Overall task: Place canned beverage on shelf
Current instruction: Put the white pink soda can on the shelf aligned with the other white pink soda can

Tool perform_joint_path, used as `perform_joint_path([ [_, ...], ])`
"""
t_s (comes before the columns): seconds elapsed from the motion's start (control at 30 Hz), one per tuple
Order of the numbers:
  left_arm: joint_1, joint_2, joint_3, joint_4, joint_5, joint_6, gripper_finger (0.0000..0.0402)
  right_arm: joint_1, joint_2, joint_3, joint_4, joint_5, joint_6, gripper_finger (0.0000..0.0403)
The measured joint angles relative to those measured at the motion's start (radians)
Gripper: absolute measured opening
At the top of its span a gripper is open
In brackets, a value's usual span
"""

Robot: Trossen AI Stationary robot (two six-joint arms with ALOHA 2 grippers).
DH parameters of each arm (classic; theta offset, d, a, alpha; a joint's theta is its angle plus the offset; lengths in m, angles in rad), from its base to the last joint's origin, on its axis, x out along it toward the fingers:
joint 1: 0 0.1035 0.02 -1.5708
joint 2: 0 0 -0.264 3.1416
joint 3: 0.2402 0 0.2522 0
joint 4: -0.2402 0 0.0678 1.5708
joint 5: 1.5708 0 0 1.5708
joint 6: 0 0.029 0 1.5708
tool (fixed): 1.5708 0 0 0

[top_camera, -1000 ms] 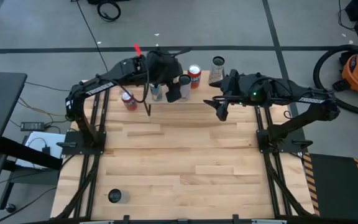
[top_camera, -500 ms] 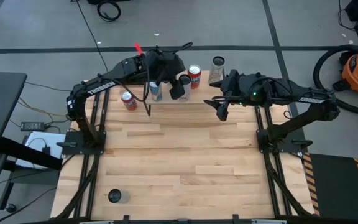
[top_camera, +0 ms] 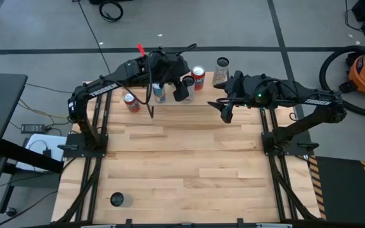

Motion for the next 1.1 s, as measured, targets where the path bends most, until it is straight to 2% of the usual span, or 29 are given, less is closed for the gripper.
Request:
perform_joint_path([
  [0.13,0.001,0.000,0.000,0.019,-0.008,-0.028,0.0236,0.000,0.000,0.000,-0.002,0.000,0.000,0.0336],
  [0.33,0.002,0.000,0.000,0.019,-0.077,-0.033,0.0236,0.000,0.000,0.000,-0.005,0.000,0.000,0.0336],
  [0.73,0.024,0.000,0.000,0.005,-0.071,-0.035,0.0236,0.000,0.000,0.000,-0.005,-0.001,0.000,0.0336],
  [1.1,0.011,0.025,-0.001,-0.042,-0.010,-0.062,0.0236,0.000,0.000,0.000,-0.005,-0.001,0.000,0.0336],
])
